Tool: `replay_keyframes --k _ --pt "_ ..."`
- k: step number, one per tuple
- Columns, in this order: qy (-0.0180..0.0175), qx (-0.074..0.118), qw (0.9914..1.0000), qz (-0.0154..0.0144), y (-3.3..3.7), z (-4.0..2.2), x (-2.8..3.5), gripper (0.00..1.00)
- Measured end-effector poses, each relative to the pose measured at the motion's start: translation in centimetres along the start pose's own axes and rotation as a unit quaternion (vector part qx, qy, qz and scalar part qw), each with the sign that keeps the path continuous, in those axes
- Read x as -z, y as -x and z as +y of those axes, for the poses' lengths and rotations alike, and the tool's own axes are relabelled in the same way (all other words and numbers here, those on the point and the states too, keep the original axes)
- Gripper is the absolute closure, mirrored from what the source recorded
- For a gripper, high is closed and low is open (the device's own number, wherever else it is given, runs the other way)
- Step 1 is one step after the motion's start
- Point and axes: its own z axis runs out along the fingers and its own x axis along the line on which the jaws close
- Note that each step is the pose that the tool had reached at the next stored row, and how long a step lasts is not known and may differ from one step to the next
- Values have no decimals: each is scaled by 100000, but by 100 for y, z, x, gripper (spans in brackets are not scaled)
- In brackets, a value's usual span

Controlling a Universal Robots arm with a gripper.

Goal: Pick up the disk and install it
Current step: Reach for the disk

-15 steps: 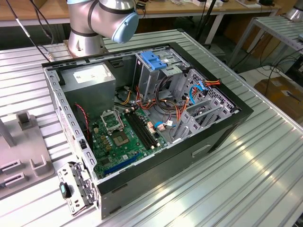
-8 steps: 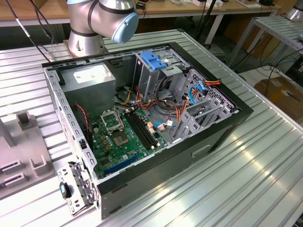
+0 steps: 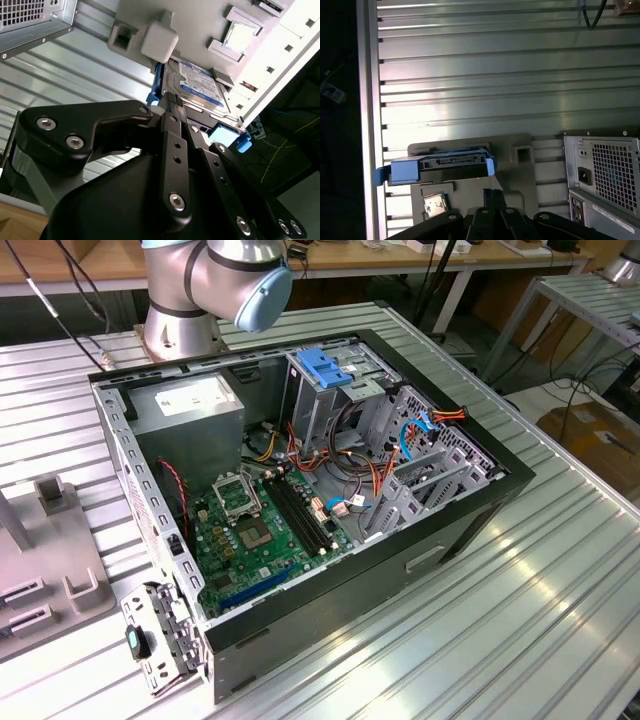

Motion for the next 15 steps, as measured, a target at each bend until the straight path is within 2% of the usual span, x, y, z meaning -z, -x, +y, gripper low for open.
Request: replay_keyframes --k 2,5,6,7,8,9,11,15 --pt "4 -10 100000 -6 -83 1 -5 89" --pt "-2 -8 100000 2 -163 5 -8 89" --pt "3 4 100000 -5 -215 10 -14 89" --pt "-45 -13 100000 178 -222 11 -17 89" --pt "-234 -63 99988 1541 -222 10 -23 89" --pt "-334 -79 99976 2180 -222 10 -26 89" --pt "-589 -67 99945 3263 -223 13 -31 89" --pt "-607 -29 99944 3276 -222 22 -32 89"
